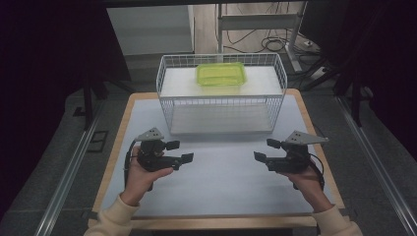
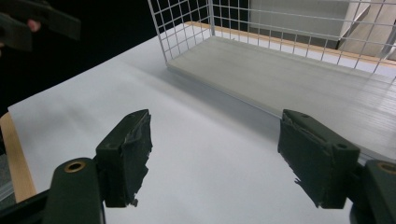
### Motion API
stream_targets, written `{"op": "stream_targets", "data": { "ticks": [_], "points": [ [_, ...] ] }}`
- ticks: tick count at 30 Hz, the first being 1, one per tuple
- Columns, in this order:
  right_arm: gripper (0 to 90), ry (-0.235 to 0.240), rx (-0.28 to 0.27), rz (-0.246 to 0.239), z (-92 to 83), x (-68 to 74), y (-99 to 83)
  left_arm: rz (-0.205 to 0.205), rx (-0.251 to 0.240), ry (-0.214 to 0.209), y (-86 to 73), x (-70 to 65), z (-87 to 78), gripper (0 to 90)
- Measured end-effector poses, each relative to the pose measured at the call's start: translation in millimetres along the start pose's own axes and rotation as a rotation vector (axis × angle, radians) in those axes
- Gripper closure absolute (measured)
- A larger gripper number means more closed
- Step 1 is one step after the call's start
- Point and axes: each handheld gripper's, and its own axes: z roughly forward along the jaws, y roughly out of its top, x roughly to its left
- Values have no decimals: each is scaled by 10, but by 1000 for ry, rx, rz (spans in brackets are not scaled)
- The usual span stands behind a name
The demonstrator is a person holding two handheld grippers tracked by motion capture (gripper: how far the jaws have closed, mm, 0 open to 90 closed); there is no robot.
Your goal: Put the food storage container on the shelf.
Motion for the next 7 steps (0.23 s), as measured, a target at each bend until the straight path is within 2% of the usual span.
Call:
{"op": "stream_targets", "data": {
  "ticks": [4,5,7],
  "points": [
    [219,1,-21,-6,-10,17,9,-9,6,-5,-31,10,37,212],
    [194,-20,-29,-12,-11,26,-15,-12,10,-5,-58,16,51,211],
    [187,-26,-25,-13,-9,24,-36,-13,13,-3,-75,20,56,211]
  ]
}}
